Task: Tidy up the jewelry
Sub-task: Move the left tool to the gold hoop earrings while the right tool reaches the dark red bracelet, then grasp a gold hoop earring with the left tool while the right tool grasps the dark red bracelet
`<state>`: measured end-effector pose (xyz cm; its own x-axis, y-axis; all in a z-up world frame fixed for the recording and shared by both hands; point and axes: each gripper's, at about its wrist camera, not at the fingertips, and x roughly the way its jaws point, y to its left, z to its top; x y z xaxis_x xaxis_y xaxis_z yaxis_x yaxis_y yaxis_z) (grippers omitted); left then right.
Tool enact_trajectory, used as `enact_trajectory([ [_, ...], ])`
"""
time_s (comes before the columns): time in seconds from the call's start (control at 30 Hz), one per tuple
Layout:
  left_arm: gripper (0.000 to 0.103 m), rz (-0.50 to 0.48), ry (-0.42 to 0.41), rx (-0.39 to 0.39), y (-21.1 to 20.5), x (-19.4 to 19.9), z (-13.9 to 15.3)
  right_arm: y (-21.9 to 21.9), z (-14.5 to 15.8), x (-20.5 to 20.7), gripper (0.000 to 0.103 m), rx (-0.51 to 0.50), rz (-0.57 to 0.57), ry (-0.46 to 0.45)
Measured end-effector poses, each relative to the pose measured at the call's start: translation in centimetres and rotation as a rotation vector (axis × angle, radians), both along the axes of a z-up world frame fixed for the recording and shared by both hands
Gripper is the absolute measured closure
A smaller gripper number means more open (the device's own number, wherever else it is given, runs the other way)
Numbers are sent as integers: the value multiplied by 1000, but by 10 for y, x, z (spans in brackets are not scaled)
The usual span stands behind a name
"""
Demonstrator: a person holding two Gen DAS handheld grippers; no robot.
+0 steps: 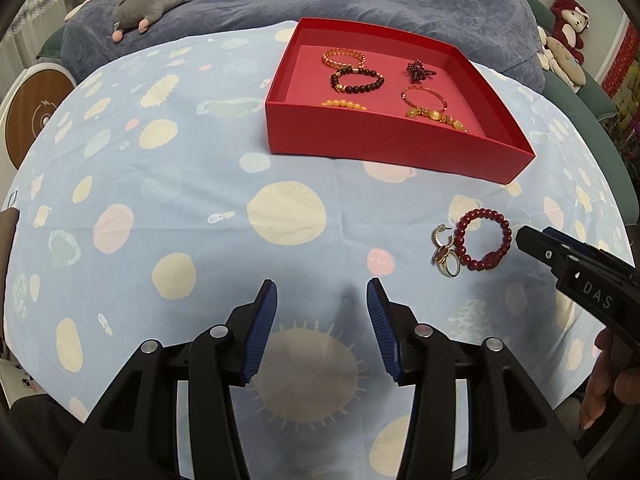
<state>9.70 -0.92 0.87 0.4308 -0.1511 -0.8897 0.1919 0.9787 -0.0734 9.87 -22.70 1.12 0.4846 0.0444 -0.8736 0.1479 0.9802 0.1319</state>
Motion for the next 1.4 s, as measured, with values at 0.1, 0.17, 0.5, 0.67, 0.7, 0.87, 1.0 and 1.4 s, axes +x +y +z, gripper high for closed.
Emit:
enact_trajectory([
  [0.1,58,12,13,-2,5,-1,-5,2,-7,9,62,-6,7,8],
  [0.17,58,18,19,-2,8,-2,-7,4,-11,14,62,-13,13,12],
  [0.5,58,14,26,-19,8,0,-9,11,-19,14,88,-76,61,27],
  [0.67,58,-13,18,-39,-6,-1,-3,7,-18,3,96,-64,63,42],
  [0.7,58,-20,16,-43,-8,-1,-1,5,-18,0,96,-58,57,45],
  [0.87,58,-59,12,-60,-26,-3,3,-7,-18,-25,96,-17,12,59],
  [1.0,58,-85,23,-72,-40,-3,0,-16,-19,-41,96,6,-13,65],
  [1.4,64,-114,35,-81,-68,12,-9,-22,-19,-45,96,40,-26,66],
])
